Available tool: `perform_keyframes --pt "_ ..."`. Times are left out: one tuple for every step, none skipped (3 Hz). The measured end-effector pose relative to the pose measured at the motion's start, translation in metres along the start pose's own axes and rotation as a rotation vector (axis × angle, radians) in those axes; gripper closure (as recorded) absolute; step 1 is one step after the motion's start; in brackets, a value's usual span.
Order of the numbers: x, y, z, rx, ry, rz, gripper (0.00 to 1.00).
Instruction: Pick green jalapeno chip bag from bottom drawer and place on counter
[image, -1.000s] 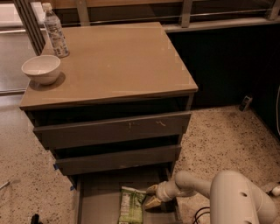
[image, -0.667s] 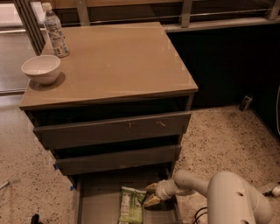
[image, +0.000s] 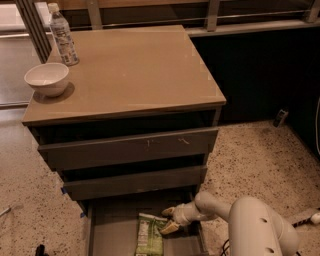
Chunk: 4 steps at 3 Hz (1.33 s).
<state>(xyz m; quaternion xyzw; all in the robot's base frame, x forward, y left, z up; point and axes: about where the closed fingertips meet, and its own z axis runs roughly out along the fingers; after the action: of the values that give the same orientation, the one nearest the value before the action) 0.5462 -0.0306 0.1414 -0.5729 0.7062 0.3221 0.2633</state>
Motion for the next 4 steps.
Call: perform_keyframes --pt "-0.0016 0.0016 0.0167 -0.034 -0.015 0.001 0.55" --pt "-0.0016 0.0017 0.0174 -0.035 -0.015 0.001 0.75" --pt "-0.0016 0.0017 0.0175 -0.035 -0.015 0.001 0.97" --pt "-0.0016 0.0017 0.0175 -0.035 -0.015 0.001 1.00"
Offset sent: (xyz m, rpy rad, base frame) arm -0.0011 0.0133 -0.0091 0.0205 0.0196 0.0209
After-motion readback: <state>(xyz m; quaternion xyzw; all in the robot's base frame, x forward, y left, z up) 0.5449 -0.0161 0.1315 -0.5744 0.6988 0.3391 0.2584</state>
